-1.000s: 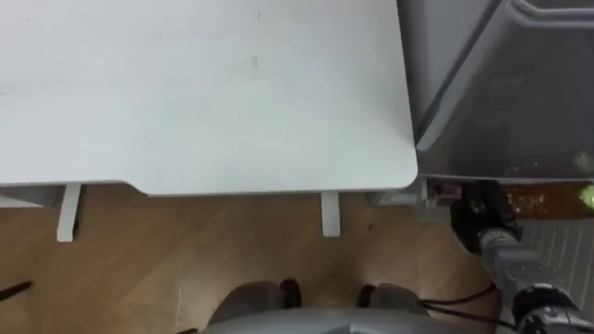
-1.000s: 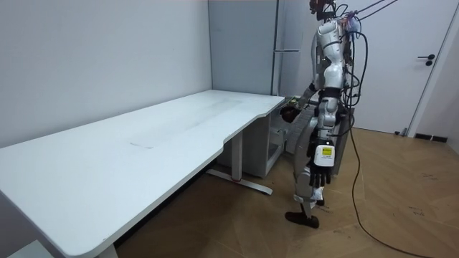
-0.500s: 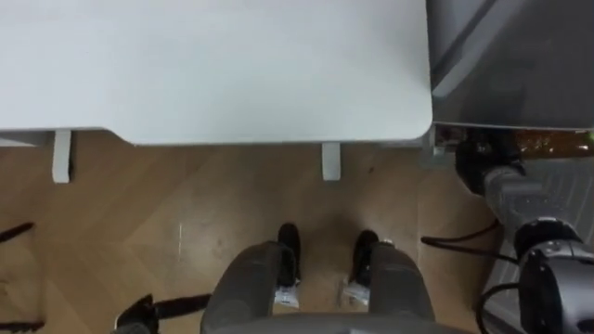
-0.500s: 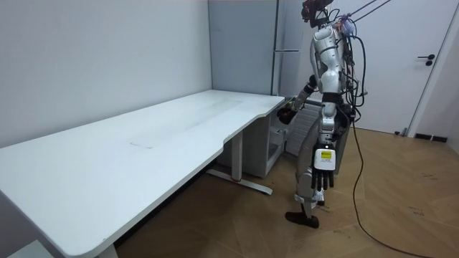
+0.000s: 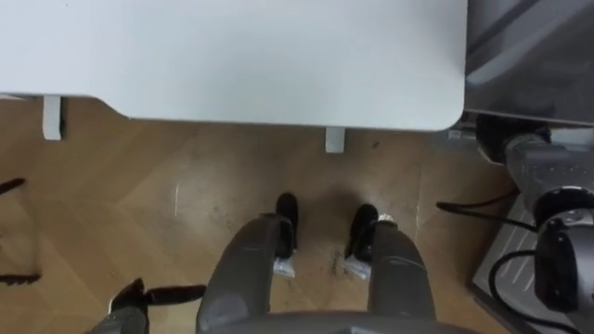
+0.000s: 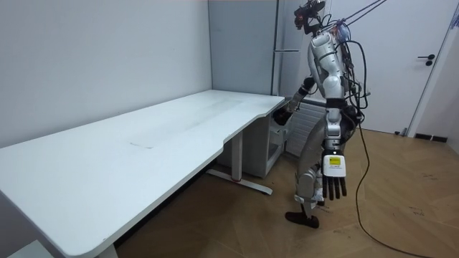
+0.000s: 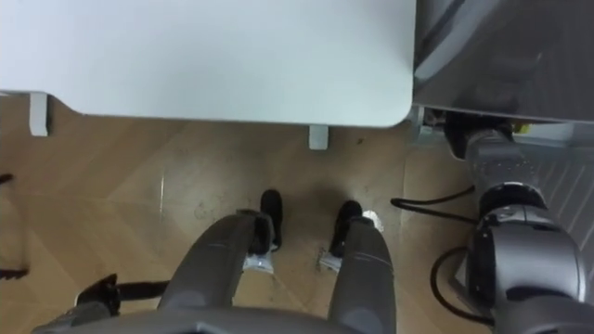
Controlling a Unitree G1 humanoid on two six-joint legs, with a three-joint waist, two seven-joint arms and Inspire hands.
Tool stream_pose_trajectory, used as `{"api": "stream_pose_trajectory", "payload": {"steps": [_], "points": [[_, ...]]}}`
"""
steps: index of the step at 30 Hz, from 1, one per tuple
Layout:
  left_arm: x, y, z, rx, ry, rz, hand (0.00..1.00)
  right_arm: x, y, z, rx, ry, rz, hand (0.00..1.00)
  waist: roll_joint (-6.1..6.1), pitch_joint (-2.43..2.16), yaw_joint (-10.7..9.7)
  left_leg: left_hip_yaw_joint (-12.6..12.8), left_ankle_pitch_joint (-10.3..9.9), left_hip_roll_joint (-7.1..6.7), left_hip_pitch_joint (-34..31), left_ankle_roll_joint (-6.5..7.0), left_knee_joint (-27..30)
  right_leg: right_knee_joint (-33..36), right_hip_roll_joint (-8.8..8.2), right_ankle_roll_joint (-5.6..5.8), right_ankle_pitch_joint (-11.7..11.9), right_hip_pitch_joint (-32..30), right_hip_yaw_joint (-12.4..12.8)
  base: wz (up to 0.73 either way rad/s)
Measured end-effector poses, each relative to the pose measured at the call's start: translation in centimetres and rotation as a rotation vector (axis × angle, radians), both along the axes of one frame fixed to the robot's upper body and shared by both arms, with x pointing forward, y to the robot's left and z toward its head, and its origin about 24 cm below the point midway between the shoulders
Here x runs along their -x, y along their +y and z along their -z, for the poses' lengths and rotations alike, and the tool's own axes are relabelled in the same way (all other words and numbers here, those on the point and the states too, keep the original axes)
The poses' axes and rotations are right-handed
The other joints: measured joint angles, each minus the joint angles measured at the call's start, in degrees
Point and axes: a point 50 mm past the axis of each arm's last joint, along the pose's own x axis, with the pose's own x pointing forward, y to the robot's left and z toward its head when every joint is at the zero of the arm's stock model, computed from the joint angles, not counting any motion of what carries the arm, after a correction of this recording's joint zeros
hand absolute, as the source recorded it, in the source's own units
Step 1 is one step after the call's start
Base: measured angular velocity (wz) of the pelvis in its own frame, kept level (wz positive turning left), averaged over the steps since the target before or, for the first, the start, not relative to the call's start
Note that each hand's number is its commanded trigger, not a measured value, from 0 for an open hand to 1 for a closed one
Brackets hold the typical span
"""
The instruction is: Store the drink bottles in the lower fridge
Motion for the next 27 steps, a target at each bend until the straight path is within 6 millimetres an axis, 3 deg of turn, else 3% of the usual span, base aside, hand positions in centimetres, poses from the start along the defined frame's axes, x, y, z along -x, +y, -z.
{"api": "stream_pose_trajectory", "payload": {"steps": [5,11,27], "points": [[-0.1,-0.2,0.1,0.006,0.02,0.005,0.0,0.1,-1.1,-0.6,0.018,0.002,0.02,0.0,0.59,-0.02,1.2,-0.3,-0.1,0.02,-2.4,0.05,1.7,1.9,-0.16,-0.19,-0.2,-2.2,0.1,0.02],[-0.3,-0.2,0.0,-0.003,0.026,0.032,0.0,-0.1,-1.4,-1.0,0.014,0.003,0.025,0.0,1.36,-0.04,1.2,-0.1,-0.1,0.14,-3.8,0.04,2.5,2.8,-0.09,-0.33,-0.2,-3.8,0.4,-0.01],[-0.4,-0.3,0.0,-0.004,0.025,0.042,0.0,-0.2,-2.1,-1.5,0.04,-0.017,0.025,0.0,1.42,-0.03,0.7,-0.1,-0.1,-0.01,-3.2,0.08,2.2,2.8,-0.6,-0.29,-0.3,-3.3,0.1,0.0]]}}
